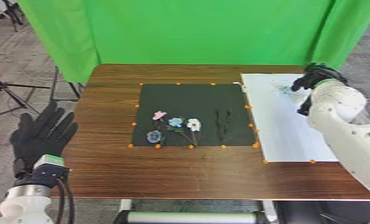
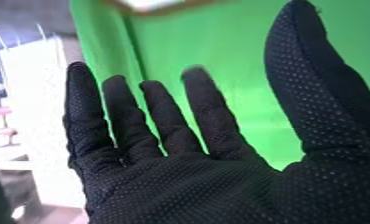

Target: Arrange flowers

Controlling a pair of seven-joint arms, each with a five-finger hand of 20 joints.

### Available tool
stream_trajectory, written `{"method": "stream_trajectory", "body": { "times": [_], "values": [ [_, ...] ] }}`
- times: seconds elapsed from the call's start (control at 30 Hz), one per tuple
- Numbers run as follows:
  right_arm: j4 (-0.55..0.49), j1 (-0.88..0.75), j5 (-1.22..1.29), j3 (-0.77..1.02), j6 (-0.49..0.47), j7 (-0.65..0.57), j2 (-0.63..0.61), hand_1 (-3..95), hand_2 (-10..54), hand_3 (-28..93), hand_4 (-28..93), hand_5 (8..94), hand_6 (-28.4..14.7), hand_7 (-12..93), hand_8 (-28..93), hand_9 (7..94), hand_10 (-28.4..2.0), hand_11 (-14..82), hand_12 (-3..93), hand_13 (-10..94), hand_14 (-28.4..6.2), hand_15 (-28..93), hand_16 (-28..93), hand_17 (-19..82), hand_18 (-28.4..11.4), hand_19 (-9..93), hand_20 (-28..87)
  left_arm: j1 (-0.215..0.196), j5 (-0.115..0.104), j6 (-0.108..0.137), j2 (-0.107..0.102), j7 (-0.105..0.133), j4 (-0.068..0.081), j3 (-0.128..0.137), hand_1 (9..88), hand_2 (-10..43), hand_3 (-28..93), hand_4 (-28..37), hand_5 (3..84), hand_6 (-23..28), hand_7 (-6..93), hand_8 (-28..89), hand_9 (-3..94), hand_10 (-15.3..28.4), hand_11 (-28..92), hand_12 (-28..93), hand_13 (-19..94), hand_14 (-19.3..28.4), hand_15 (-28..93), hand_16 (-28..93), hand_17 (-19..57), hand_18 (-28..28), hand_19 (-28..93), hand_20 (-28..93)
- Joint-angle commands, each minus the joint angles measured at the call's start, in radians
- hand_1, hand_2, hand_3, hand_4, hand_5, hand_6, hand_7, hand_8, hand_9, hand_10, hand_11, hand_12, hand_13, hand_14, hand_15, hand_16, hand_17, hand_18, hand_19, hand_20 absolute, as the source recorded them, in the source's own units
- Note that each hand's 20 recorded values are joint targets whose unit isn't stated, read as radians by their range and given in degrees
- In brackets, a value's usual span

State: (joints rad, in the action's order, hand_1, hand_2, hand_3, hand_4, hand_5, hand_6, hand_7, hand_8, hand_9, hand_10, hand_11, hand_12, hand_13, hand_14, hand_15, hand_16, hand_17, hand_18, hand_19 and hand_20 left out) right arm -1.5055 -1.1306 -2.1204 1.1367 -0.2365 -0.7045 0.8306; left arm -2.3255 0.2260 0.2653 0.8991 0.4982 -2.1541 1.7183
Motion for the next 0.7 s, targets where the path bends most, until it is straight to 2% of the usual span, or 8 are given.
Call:
{"method": "stream_trajectory", "body": {
  "times": [0.03,0.07,0.13,0.27,0.37,0.43,0.53,0.7],
  "values": [
    [0.083,-0.014,0.007,-0.031,0.012,-0.041,0.019,34.3,-9.5,82,-27,26.4,-11.6,8,-10,25.6,-18.3,9.6,11.6,17,-19.5,35,7,12,-20.4,59,23,0.019,-0.001,0.027,-0.007,-0.002,0.005,-0.015,27.5,11.1,69,-28.3,35.5,6.0,13.1,-9,26.4,11.9,26,11,16,12.9,38,-7,-7.0,13.2,33,10],
    [0.089,-0.016,0.008,-0.030,0.000,-0.049,0.019,34.5,-9.5,82,-28,26.4,-11.6,8,-10,25.2,-18.4,9.7,11.4,16,-19.4,34,7,12,-20.3,59,22,0.023,-0.002,0.027,-0.008,-0.005,0.008,-0.018,27.5,11.1,69,-28.3,35.4,6.0,13.1,-9,26.3,12.0,26,11,15,12.9,38,-7,-7.0,13.2,33,10],
    [0.101,-0.020,0.004,-0.034,-0.007,-0.055,0.019,35.1,-9.5,82,-28,26.1,-11.4,8,-10,24.2,-18.3,9.7,11.1,14,-19.7,33,6,10,-20.4,57,21,0.021,-0.013,0.064,-0.008,-0.004,0.002,-0.021,27.5,11.1,69,-28.3,35.1,5.9,13.1,-9,26.1,12.0,26,10,15,12.8,38,-7,-7.0,13.2,33,10],
    [0.112,-0.034,0.017,-0.035,-0.008,-0.065,0.022,36.0,-9.5,82,-28,26.4,-10.8,9,-10,23.5,-18.3,9.9,10.2,11,-19.8,31,3,7,-20.4,54,19,0.009,-0.011,0.062,-0.006,0.002,-0.002,-0.018,27.5,11.1,69,-28.3,34.1,6.0,13.3,-9,26.0,12.2,26,10,15,12.7,38,-7,-7.1,13.0,33,10],
    [0.122,-0.047,-0.018,-0.059,0.075,-0.070,0.022,38.7,-9.5,83,-28,30.1,-9.3,12,-11,27.6,-17.4,12.4,10.0,15,-19.3,34,2,10,-21.2,60,21,0.015,-0.014,0.045,-0.009,0.010,0.001,-0.021,27.4,11.1,69,-28.3,34.0,6.0,13.3,-9,26.0,12.3,26,10,14,12.7,38,-8,-7.4,12.8,33,10],
    [0.120,-0.058,-0.029,-0.062,0.103,-0.066,0.025,42.2,-9.5,83,-28,35.7,-7.6,16,-14,34.9,-16.2,15.0,10.1,23,-18.1,40,4,15,-22.2,69,25,0.015,-0.011,0.038,-0.006,0.006,-0.001,-0.019,27.4,11.1,69,-28.3,34.0,6.1,13.3,-9,26.0,12.3,26,10,14,12.7,38,-8,-7.6,12.8,33,10],
    [0.112,-0.085,-0.035,-0.048,0.125,-0.061,0.038,52.6,-9.5,76,-28,53.1,-2.6,20,-16,55.7,-13.1,17.0,12.4,53,-10.2,46,21,30,-23.1,85,37,0.016,-0.005,0.030,0.000,-0.013,-0.006,-0.016,27.4,11.2,69,-28.3,35.2,6.4,13.6,-9,26.9,12.4,26,10,16,13.4,39,-7,-7.5,12.9,33,10],
    [0.103,-0.116,-0.094,-0.071,0.256,-0.047,0.043,60.3,-9.5,67,-28,65.0,-0.1,25,-8,74.0,-8.9,9.9,27.2,65,-5.5,45,37,36,-21.2,89,41,0.017,0.000,0.024,0.007,-0.020,-0.002,-0.021,27.3,11.6,69,-28.3,36.5,6.9,13.8,-9,27.6,12.8,27,10,17,13.8,40,-8,-7.3,13.3,34,11]
  ]
}}
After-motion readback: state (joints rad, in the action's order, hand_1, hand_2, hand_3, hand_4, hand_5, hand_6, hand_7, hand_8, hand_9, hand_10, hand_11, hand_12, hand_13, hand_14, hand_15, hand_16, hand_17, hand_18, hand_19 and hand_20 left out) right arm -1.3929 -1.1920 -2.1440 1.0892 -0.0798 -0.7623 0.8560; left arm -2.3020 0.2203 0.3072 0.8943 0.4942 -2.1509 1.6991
